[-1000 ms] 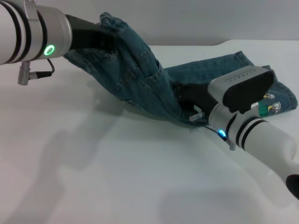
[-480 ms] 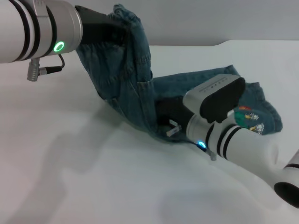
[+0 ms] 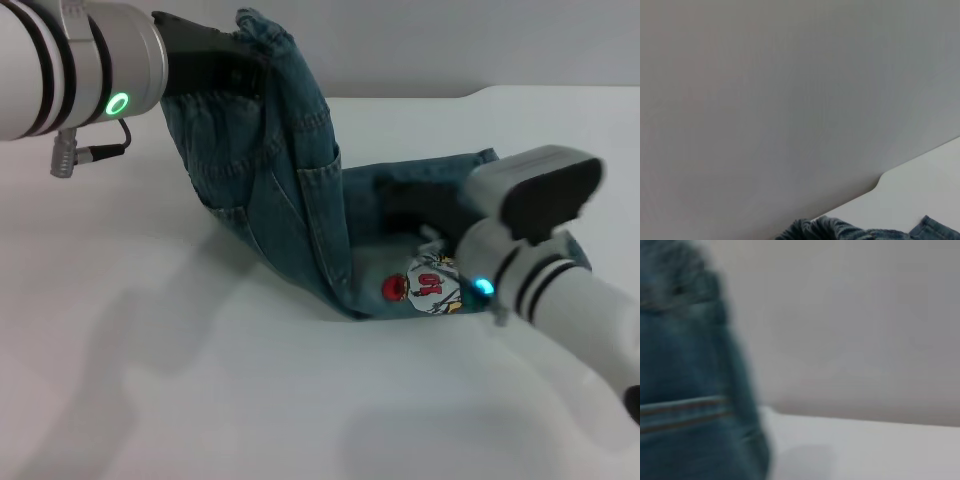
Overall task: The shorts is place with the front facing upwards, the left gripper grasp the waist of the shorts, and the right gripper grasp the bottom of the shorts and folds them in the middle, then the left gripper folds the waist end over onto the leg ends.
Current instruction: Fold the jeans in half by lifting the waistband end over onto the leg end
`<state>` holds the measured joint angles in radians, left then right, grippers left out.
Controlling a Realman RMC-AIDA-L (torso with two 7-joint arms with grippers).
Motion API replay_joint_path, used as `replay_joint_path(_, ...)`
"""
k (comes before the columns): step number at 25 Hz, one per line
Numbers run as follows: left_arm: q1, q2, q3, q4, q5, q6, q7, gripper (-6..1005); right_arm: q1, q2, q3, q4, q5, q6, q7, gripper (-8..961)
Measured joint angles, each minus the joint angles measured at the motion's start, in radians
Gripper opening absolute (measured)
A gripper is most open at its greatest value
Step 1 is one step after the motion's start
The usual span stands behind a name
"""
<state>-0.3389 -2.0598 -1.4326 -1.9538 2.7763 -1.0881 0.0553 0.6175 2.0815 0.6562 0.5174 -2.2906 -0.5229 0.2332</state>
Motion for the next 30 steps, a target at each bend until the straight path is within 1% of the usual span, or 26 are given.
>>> replay_joint_path(3, 0.003, 0.0, 0.0, 0.0, 0.0, 0.001, 0.002, 107, -0.036, -0.006, 0.055, -0.028, -0.005, -0.034, -0.003, -1)
replay_joint_path(6, 0.005, -0.001, 0.003, -0.003, 0.0, 0.005, 0.003, 107, -0.043, 0.0, 0.08, -0.081, -0.006, -0.058, -0.003, -1)
replay_joint_path(8, 0.004, -0.001, 0.006, -0.006, 0.0, 0.008, 0.003, 107, -0.039, 0.005, 0.074, -0.101, -0.006, -0.063, -0.003, -1)
replay_joint_path(12, -0.006, -0.001, 0.012, -0.027, 0.0, 0.012, 0.003, 106, -0.035, 0.006, 0.035, -0.073, -0.006, -0.053, -0.004, -1)
replay_joint_path(17, -0.012, 0.0, 0.014, -0.046, -0.001, 0.012, 0.003, 106, -0.008, 0.009, -0.023, -0.044, -0.004, -0.02, 0.003, -1)
replay_joint_path(23, -0.019, -0.001, 0.015, -0.049, -0.008, 0.014, 0.009, 106, 0.023, 0.009, -0.05, -0.009, -0.002, 0.03, 0.018, -1)
replay_joint_path(25, -0.021, -0.001, 0.016, -0.049, -0.013, 0.016, 0.012, 106, 0.038, 0.009, -0.058, -0.009, -0.003, 0.039, 0.042, -1)
replay_joint_path(30, -0.034, -0.001, 0.03, -0.05, -0.027, 0.029, 0.015, 107, 0.093, 0.009, -0.13, -0.015, -0.006, 0.058, 0.132, -1)
